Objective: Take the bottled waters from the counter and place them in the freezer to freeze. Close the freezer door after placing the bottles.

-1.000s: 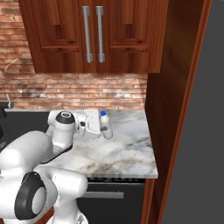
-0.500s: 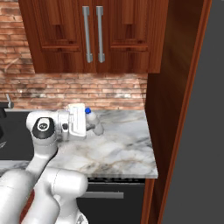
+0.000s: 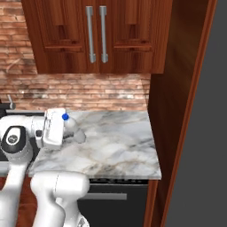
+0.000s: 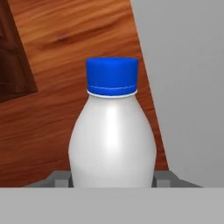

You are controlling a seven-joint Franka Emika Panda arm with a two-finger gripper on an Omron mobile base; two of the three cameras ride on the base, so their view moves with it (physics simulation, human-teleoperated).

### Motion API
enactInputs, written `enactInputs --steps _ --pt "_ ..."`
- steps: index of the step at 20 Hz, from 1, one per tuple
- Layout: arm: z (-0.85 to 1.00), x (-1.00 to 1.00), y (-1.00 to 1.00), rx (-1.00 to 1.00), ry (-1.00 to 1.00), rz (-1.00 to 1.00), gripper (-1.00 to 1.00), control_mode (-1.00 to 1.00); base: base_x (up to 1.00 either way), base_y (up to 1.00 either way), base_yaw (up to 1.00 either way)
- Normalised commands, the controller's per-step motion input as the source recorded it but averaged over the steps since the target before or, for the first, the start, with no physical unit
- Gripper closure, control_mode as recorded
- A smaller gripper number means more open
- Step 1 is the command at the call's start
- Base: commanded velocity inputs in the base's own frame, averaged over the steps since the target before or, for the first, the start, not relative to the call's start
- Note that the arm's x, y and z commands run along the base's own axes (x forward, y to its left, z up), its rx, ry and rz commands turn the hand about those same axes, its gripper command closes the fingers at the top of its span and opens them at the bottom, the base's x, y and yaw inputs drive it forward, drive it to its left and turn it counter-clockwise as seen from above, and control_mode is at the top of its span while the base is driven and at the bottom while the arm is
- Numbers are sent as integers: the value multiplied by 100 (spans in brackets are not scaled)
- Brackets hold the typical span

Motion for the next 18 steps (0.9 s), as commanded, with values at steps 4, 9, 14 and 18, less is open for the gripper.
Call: enactInputs --steps 4,9,14,18 --pt "0 0 0 0 0 0 100 100 -99 68 10" --pt "0 0 0 0 0 0 100 100 -100 35 -6" --pt "0 0 0 0 0 0 100 100 -100 0 -49" --pt "0 0 0 0 0 0 100 100 -100 0 -66"
